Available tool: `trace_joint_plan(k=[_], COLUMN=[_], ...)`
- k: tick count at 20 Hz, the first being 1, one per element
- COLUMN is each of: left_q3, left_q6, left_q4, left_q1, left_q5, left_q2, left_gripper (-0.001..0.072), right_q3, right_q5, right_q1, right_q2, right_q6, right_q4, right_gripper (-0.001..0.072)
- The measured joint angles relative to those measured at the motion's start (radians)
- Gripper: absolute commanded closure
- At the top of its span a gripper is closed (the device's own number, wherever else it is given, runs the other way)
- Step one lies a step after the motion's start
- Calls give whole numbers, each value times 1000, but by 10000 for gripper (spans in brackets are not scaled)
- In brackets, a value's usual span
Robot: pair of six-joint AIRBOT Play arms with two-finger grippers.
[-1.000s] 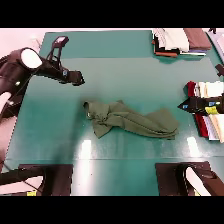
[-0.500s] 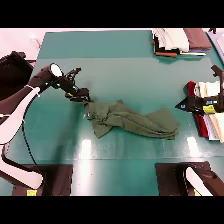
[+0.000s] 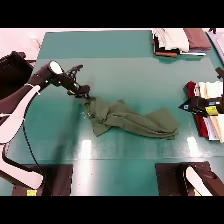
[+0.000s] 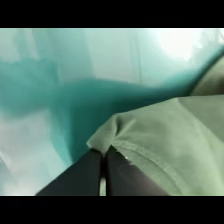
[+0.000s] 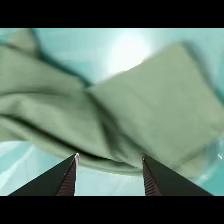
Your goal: Fold the shirts.
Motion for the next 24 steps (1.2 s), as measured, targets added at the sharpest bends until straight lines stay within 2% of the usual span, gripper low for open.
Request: trace_joint_plan(k=[1, 6, 11, 14, 15, 16, 17, 18, 24], left_q3=[24, 102, 118, 121, 121, 122, 122, 122, 122], left_q6=[0, 3, 3, 2, 2, 2, 2, 2, 2], left_q4=[13, 44, 54, 57, 57, 57, 57, 58, 58], left_q1=[0, 0, 0, 0, 0, 0, 0, 0, 0], left_q5=[-3, 0, -16, -21, -21, -23, -25, -26, -43], left_q2=[16, 88, 107, 110, 111, 111, 111, 111, 111], left_gripper=[679, 678, 679, 679, 679, 679, 679, 679, 679], right_q3=[-25, -133, -159, -163, -163, -164, -164, -164, -75], right_q5=[0, -69, -122, -150, -157, -167, -182, -195, -317], right_q1=[-25, -124, -144, -138, -130, -119, -105, -88, 35], right_q2=[-4, -124, -286, -361, -381, -400, -416, -428, -362], right_q6=[-15, -78, -98, -102, -103, -103, -104, -106, -125], right_q4=[-14, -43, -46, -17, -8, 3, 8, 13, 28], right_gripper=[199, 202, 203, 235, 292, 413, 576, 692, 693])
